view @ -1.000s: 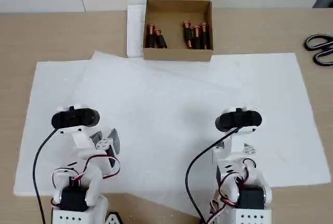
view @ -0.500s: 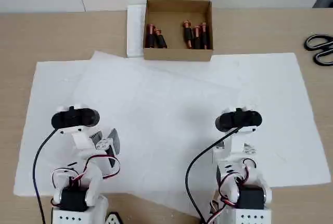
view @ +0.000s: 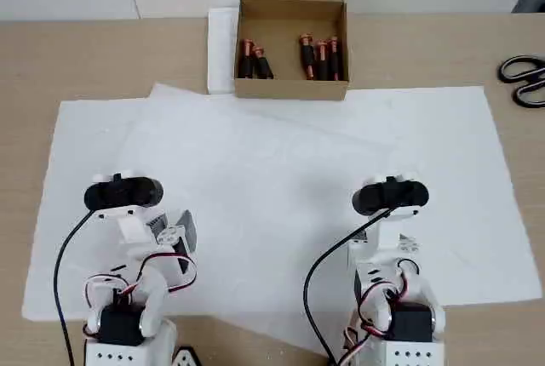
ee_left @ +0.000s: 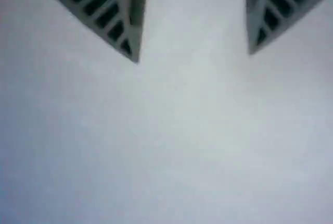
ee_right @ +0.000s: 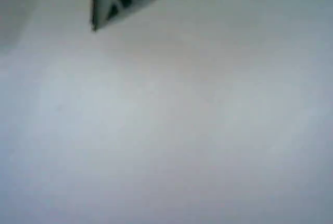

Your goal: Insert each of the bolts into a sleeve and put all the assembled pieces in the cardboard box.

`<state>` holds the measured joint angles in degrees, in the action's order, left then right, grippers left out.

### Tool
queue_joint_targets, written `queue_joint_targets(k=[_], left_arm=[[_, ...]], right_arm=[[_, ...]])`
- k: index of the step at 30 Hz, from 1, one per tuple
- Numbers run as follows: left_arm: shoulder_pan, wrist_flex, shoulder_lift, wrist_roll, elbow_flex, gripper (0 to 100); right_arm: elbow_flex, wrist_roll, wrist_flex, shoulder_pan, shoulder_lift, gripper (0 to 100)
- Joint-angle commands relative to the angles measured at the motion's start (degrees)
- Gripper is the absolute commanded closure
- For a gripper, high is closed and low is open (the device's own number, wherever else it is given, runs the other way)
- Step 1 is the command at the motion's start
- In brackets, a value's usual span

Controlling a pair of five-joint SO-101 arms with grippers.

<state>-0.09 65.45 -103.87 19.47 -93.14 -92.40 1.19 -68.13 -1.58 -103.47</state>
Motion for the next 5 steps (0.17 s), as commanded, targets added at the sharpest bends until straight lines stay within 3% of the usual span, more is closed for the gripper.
queue_joint_targets(k=[1,5], left_arm=[[-0.18,-1.41,-0.44,0.62,0.31,87],[-0.18,-1.41,-0.44,0.62,0.31,87]], right_arm=[[0.26,0.09,0.92,0.13,-0.48,83.1],[0.26,0.09,0.92,0.13,-0.48,83.1]])
